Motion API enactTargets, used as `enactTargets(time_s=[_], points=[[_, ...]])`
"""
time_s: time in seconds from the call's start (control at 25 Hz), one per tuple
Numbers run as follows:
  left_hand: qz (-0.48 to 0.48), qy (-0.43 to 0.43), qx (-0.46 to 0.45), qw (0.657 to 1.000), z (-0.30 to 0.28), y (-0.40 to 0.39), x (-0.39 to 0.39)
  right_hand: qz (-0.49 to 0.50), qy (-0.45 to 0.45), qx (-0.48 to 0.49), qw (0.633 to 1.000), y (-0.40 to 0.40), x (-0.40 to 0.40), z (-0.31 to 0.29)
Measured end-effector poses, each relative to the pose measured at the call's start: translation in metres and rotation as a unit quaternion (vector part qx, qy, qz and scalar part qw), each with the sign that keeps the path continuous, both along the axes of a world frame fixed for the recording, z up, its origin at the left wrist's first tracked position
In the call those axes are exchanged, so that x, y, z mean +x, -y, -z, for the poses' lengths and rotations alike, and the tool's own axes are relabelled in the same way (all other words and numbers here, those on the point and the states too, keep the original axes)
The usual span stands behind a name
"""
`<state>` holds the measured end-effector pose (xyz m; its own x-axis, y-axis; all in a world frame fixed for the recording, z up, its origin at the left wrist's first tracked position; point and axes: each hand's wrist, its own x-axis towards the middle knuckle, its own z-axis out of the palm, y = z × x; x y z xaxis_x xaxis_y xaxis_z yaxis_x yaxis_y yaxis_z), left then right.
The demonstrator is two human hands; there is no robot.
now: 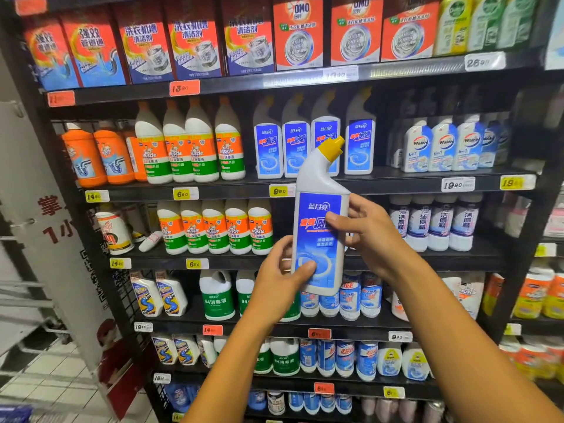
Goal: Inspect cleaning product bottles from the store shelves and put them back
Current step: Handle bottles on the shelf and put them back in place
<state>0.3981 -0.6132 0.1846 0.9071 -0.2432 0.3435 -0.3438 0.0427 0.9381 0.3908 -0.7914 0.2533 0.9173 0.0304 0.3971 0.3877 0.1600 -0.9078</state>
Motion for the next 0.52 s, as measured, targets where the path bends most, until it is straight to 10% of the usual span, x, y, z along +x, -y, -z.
enactTargets(time_s=[0.52], points=[[-0.018, -0.018, -0.008, 1.000, 0.039, -0.031, 0.044, -0.029, -0.021, -0.028, 0.999, -0.034, 0.021, 0.035]])
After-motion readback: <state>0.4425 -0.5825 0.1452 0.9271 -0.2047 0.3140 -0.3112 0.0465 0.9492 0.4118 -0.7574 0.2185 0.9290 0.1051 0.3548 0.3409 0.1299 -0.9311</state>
